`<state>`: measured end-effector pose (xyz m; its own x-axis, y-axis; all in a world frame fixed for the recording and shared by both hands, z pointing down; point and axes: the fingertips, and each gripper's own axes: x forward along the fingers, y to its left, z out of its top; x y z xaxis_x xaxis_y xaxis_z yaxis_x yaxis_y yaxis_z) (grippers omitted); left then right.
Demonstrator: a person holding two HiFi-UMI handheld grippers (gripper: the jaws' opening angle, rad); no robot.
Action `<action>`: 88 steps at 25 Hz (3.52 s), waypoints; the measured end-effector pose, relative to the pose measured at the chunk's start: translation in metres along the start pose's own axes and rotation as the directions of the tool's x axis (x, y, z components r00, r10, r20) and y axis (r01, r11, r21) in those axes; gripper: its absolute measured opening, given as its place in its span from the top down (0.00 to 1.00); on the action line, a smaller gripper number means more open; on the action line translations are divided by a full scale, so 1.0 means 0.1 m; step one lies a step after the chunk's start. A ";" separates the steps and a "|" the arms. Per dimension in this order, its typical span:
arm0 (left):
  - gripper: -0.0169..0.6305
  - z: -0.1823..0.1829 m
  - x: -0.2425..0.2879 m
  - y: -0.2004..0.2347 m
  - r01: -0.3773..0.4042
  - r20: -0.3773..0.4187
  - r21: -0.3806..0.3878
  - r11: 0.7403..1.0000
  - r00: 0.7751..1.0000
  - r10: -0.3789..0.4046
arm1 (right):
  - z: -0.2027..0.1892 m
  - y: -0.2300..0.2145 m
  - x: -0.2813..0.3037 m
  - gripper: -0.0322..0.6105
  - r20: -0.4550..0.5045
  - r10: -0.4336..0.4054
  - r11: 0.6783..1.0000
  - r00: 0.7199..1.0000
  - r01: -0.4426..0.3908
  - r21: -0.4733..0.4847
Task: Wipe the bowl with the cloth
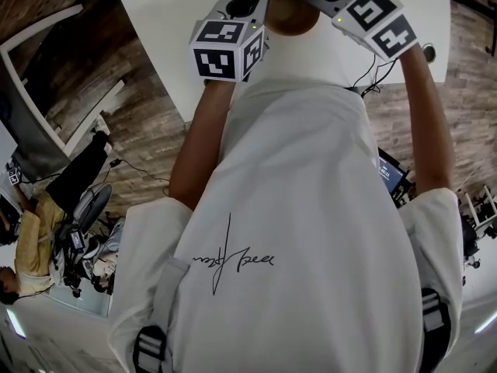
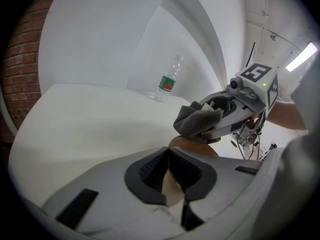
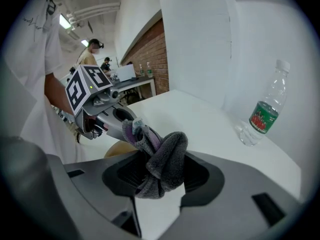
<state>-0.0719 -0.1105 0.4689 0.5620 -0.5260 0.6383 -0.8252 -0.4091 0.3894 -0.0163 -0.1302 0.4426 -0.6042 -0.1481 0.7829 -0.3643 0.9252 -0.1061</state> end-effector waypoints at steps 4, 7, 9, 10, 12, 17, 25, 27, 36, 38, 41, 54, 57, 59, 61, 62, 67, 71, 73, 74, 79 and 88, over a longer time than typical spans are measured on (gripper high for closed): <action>0.95 0.01 0.00 0.00 0.006 -0.001 -0.004 1.000 1.000 -0.006 | 0.05 0.03 0.04 0.67 -0.026 -0.007 0.998 1.000 0.005 -0.065; 0.95 0.01 0.01 0.02 0.007 -0.003 -0.007 1.000 1.000 -0.007 | 0.10 0.05 0.09 0.67 -0.041 -0.016 0.994 0.999 0.011 -0.112; 0.95 0.01 0.01 0.03 0.008 -0.003 -0.008 1.000 1.000 -0.008 | 0.13 0.07 0.13 0.67 -0.046 -0.017 0.991 0.999 0.011 -0.132; 0.95 0.00 0.00 0.03 0.009 -0.003 -0.008 1.000 1.000 -0.009 | 0.14 0.08 0.15 0.67 -0.046 -0.016 0.991 0.999 0.010 -0.137; 0.95 -0.01 0.01 0.03 0.011 -0.002 -0.006 1.000 1.000 -0.011 | 0.15 0.09 0.16 0.67 -0.044 -0.014 0.990 0.999 0.008 -0.141; 0.95 0.00 0.00 0.01 0.018 0.002 -0.001 1.000 1.000 -0.018 | 0.19 0.12 0.18 0.67 -0.038 -0.016 0.988 0.999 0.010 -0.155; 0.95 0.01 0.00 0.02 0.018 0.008 0.000 1.000 1.000 -0.018 | 0.21 0.13 0.20 0.67 -0.037 -0.034 0.984 0.999 0.027 -0.174; 0.95 0.01 0.00 0.02 0.019 0.012 -0.002 1.000 1.000 -0.019 | 0.21 0.10 0.20 0.67 -0.031 -0.042 0.988 0.999 0.037 -0.151; 0.95 -0.02 0.00 0.01 0.011 0.013 0.004 1.000 1.000 -0.011 | 0.13 0.04 0.13 0.67 -0.029 -0.054 0.995 0.998 0.052 -0.081; 0.95 -0.02 0.00 0.01 0.008 0.014 0.008 1.000 1.000 -0.008 | 0.11 0.03 0.11 0.67 -0.029 -0.056 0.996 0.998 0.055 -0.064; 0.95 -0.02 0.00 0.02 0.004 0.015 0.011 1.000 1.000 -0.005 | 0.08 0.02 0.09 0.67 -0.032 -0.060 0.997 0.998 0.059 -0.045; 0.95 -0.02 0.00 0.00 -0.011 0.019 0.012 1.000 1.000 0.011 | -0.05 -0.01 -0.02 0.67 -0.030 -0.079 0.996 0.996 0.079 0.029; 0.95 -0.03 -0.01 0.00 -0.015 0.017 0.015 1.000 1.000 0.014 | -0.07 0.00 -0.03 0.67 -0.029 -0.081 0.996 0.996 0.083 0.045; 0.95 -0.04 0.00 0.01 -0.017 0.018 0.017 1.000 1.000 0.017 | -0.10 0.00 -0.04 0.67 -0.028 -0.083 0.995 0.996 0.085 0.054; 0.95 -0.04 0.00 0.01 -0.016 0.018 0.013 1.000 1.000 0.015 | -0.12 0.00 -0.05 0.67 -0.029 -0.085 0.994 0.996 0.087 0.061; 0.95 -0.03 0.00 0.02 -0.012 0.019 0.006 1.000 1.000 0.012 | -0.13 0.00 -0.06 0.67 -0.030 -0.085 0.994 0.996 0.087 0.064; 0.95 0.00 0.02 0.02 -0.012 0.020 -0.005 1.000 1.000 0.012 | -0.19 -0.03 -0.11 0.67 -0.031 -0.085 0.992 0.996 0.087 0.089; 0.95 -0.02 0.04 0.03 -0.018 0.019 0.002 1.000 1.000 0.018 | -0.26 -0.03 -0.12 0.67 -0.024 -0.095 0.988 0.995 0.097 0.121; 0.95 -0.01 0.05 0.02 -0.021 0.018 0.004 1.000 1.000 0.021 | -0.29 -0.04 -0.15 0.67 -0.017 -0.100 0.984 0.995 0.102 0.144; 0.95 -0.01 0.05 0.02 -0.023 0.017 0.005 1.000 1.000 0.023 | -0.30 -0.04 -0.16 0.67 -0.015 -0.102 0.983 0.995 0.103 0.154; 0.95 0.01 0.05 -0.02 -0.030 0.021 0.013 0.999 0.999 0.029 | -0.39 -0.02 -0.24 0.67 -0.008 -0.116 0.974 0.993 0.115 0.193; 0.95 -0.02 0.02 -0.06 -0.040 0.025 0.023 0.999 0.999 0.040 | -0.53 0.07 -0.34 0.67 0.014 -0.148 0.957 0.989 0.140 0.256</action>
<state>-0.0659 -0.1078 0.4687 0.5299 -0.5605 0.6364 -0.8457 -0.4049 0.3477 0.0398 -0.1003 0.4479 -0.5534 -0.2883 0.7814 -0.6142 0.7749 -0.1490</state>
